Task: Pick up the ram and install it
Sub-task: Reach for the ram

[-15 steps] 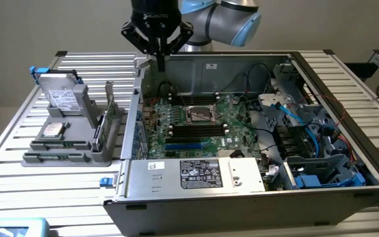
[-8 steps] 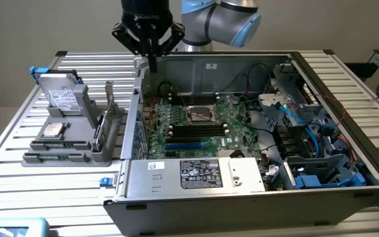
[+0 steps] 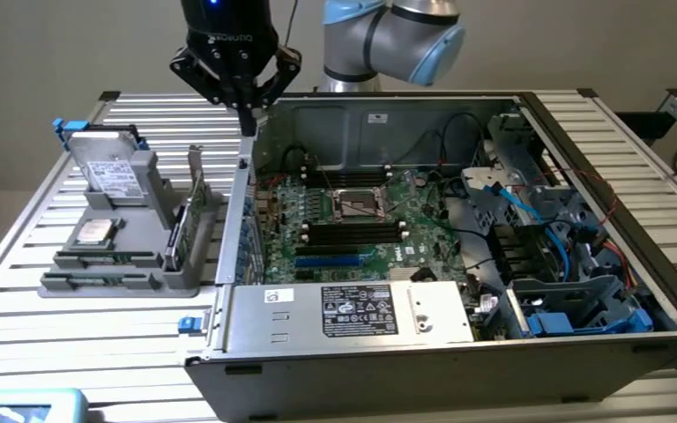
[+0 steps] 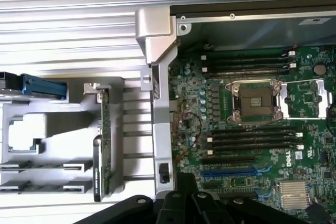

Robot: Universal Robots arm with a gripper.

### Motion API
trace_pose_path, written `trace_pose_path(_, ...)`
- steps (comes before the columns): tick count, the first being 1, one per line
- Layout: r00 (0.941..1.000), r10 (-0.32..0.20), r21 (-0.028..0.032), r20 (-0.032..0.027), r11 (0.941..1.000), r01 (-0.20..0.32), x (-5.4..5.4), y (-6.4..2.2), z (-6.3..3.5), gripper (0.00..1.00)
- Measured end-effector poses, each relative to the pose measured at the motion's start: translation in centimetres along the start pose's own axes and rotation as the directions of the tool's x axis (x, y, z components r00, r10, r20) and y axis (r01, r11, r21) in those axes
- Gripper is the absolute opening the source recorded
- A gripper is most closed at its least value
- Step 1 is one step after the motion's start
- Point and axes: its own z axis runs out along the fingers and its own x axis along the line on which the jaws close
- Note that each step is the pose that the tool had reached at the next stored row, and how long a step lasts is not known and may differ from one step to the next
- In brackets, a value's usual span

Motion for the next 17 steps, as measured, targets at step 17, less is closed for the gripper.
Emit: trace_pose_path(17, 1.0000, 0.000, 0.0071, -0.0028, 1.0000, 0.000, 5.1, -1.74, 1.09, 0.11)
